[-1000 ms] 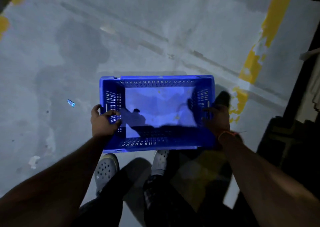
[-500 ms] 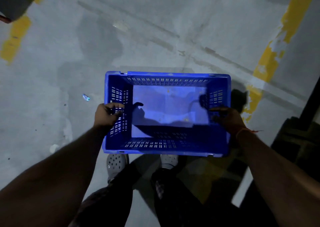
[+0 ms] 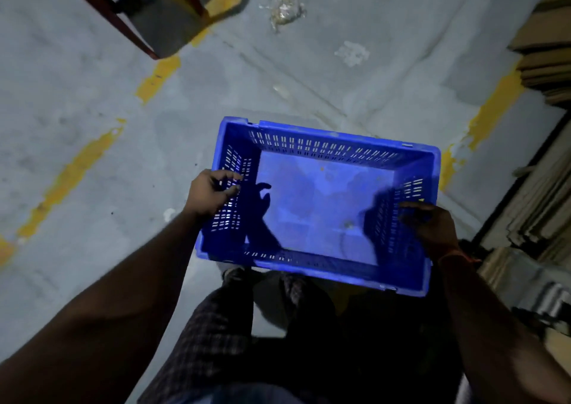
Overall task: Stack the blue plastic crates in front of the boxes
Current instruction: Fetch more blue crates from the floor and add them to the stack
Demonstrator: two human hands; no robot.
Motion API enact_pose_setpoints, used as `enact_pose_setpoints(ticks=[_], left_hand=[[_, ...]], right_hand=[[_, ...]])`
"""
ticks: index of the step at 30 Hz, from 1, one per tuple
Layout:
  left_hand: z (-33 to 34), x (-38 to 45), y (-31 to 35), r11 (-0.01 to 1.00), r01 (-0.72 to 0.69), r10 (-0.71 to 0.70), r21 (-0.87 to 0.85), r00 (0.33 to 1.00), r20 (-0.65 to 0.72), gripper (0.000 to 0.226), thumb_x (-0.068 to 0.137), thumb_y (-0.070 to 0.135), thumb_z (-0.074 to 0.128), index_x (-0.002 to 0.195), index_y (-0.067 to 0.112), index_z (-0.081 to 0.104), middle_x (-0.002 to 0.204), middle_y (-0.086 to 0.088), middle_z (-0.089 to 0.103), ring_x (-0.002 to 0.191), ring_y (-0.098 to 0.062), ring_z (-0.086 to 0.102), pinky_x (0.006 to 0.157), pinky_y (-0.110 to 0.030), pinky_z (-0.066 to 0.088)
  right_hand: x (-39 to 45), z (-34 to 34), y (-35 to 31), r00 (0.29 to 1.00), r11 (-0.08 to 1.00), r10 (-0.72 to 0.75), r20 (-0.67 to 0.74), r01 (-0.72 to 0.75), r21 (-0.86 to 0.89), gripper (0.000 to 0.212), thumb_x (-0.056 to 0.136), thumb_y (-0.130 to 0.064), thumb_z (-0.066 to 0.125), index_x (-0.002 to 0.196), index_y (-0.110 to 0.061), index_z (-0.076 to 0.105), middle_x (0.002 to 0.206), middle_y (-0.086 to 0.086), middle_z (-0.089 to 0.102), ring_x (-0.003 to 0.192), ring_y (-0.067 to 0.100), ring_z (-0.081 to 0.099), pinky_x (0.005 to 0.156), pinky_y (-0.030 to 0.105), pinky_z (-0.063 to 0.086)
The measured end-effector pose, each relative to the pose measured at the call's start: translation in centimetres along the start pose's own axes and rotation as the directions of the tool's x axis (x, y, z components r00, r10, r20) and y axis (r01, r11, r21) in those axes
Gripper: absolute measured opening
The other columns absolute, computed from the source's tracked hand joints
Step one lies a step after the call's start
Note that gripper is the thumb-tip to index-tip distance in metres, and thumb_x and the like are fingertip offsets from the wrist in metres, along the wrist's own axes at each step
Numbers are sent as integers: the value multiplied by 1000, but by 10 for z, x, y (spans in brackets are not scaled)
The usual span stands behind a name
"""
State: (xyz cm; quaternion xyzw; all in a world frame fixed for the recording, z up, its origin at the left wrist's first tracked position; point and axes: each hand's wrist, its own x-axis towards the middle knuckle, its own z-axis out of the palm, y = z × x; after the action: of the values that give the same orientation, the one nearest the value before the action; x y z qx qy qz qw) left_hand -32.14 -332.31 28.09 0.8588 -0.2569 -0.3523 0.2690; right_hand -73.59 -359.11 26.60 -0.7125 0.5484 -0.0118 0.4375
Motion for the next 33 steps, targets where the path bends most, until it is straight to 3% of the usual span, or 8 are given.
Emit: enact_pose_setpoints(ticks=[3,6,8,10,12,18,26,33], left_hand=[[-42,-48,12,996,1,-6,-89,998,-59,18,83,24,80,100,30,77,99,7,77,71,-6,68,68,-21,55],[-83,-91,3,992,13,-29,-129,992,-125,20,82,25,81,102,27,78,99,9,77,74,-10,69,65,-21,55],[-113,-115,-12,989,28,-53,-148,984,-168,20,82,26,82,101,29,77,101,7,77,79,-17,72,67,-30,58],[-140,-139,-34,985,46,-80,-164,975,-206,19,82,23,82,98,31,77,100,2,77,82,-22,74,72,-36,61],[-164,-167,-60,976,74,-125,-206,961,-247,19,82,20,81,96,31,77,99,-1,77,80,-22,73,74,-39,61],[-232,-269,-155,943,147,-263,-298,880,-396,21,81,20,82,90,37,73,99,4,75,86,-16,66,74,-27,46],[-300,-427,-285,814,231,-540,-533,640,-547,17,80,21,81,92,32,76,91,10,70,89,-14,65,75,-24,42],[-337,-554,-383,690,277,-718,-668,375,-586,17,79,20,81,94,28,79,85,6,68,79,-12,62,70,-22,41]], right_hand=[[-28,-19,-54,997,995,-70,9,71,-65,25,78,-14,80,97,-29,77,74,-5,66,68,4,58,63,8,44],[-50,-23,-105,993,991,-117,34,119,-68,24,78,-10,77,91,-31,76,61,-12,61,58,12,54,63,23,47],[-64,-17,-138,986,984,-157,58,161,-75,22,78,-13,78,91,-31,77,60,-3,60,59,16,54,66,30,48],[-80,-3,-175,973,972,-216,82,222,-79,22,77,-12,79,93,-28,77,66,7,61,63,17,56,67,28,48],[-96,16,-213,954,954,-274,121,286,-96,23,78,-9,78,93,-26,77,66,2,58,65,17,56,65,24,45],[-151,103,-322,884,868,-385,267,445,-220,20,77,-9,79,90,-25,76,74,4,65,67,14,58,61,15,44],[-247,262,-462,731,734,-483,482,638,-231,20,78,-12,79,85,-30,75,84,10,73,70,24,68,71,44,58],[-324,419,-557,531,590,-519,670,789,-168,20,77,-16,80,84,-34,76,78,9,73,67,29,72,70,52,60]])
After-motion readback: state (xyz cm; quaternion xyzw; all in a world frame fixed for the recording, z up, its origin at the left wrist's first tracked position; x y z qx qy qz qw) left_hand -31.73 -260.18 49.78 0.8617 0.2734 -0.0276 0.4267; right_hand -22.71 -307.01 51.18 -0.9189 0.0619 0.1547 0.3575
